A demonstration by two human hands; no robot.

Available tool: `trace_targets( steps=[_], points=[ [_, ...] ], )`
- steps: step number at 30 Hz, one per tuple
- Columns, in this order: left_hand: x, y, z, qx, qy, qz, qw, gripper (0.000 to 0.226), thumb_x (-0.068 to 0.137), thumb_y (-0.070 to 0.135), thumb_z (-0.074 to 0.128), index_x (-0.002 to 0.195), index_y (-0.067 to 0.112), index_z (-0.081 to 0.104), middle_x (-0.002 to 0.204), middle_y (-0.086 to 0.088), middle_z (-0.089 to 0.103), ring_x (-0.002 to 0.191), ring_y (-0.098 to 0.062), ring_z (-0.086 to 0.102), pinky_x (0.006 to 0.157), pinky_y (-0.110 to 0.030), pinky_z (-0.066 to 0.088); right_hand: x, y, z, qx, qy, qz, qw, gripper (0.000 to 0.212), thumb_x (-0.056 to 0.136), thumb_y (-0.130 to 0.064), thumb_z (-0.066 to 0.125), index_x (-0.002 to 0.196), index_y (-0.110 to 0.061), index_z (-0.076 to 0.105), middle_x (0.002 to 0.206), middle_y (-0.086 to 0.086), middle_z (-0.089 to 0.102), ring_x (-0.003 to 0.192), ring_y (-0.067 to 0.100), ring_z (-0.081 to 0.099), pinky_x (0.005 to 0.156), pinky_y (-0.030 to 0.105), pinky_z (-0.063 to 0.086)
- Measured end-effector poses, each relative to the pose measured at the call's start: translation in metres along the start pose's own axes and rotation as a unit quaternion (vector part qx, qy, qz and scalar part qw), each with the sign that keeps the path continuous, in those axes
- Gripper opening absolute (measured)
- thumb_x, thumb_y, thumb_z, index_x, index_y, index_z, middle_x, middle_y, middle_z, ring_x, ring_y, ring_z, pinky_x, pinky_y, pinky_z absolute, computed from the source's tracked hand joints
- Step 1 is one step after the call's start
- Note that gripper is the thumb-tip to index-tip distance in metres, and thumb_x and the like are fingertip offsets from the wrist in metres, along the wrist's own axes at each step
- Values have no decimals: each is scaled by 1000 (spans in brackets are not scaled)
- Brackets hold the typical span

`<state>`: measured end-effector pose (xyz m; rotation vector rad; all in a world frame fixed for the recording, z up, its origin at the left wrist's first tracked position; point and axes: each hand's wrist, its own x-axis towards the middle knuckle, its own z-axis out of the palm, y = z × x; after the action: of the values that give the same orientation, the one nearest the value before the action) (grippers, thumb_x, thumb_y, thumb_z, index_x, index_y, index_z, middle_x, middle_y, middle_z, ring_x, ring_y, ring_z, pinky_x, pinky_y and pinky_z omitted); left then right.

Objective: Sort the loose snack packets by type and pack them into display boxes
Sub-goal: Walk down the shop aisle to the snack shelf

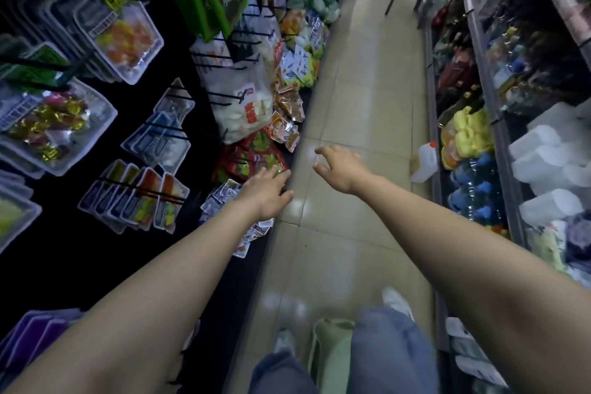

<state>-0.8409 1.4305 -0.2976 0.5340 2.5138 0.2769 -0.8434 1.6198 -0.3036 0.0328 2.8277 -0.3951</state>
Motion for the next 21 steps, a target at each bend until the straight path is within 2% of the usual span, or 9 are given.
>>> trace_targets(
  steps=[9, 16, 21],
  points=[
    [71, -28, -2, -74, 15, -80, 994, 60, 101, 43, 36, 154, 24, 14, 162, -6, 3, 149, -26, 2, 118, -38, 11, 113, 1, 14, -33, -61, -93, 993, 49, 99, -38, 41, 142, -14, 41, 142, 12, 46, 131, 29, 42, 104, 39, 31],
    [122, -37, 15, -120, 29, -162, 979, 59, 102, 42, 34, 154, 22, 15, 161, -9, 7, 149, -25, 5, 117, -37, 10, 191, 10, 30, -71, -127, -193, 970, 47, 101, -36, 38, 140, -11, 41, 138, 14, 48, 127, 32, 44, 106, 42, 34],
    [145, -57, 45, -139, 17, -209, 968, 58, 102, 42, 34, 154, 24, 16, 162, -6, 7, 148, -25, 6, 118, -36, 10, 222, 5, 65, -98, -163, -233, 954, 50, 102, -38, 36, 147, -14, 33, 147, 12, 40, 133, 31, 39, 108, 41, 31]
  ],
)
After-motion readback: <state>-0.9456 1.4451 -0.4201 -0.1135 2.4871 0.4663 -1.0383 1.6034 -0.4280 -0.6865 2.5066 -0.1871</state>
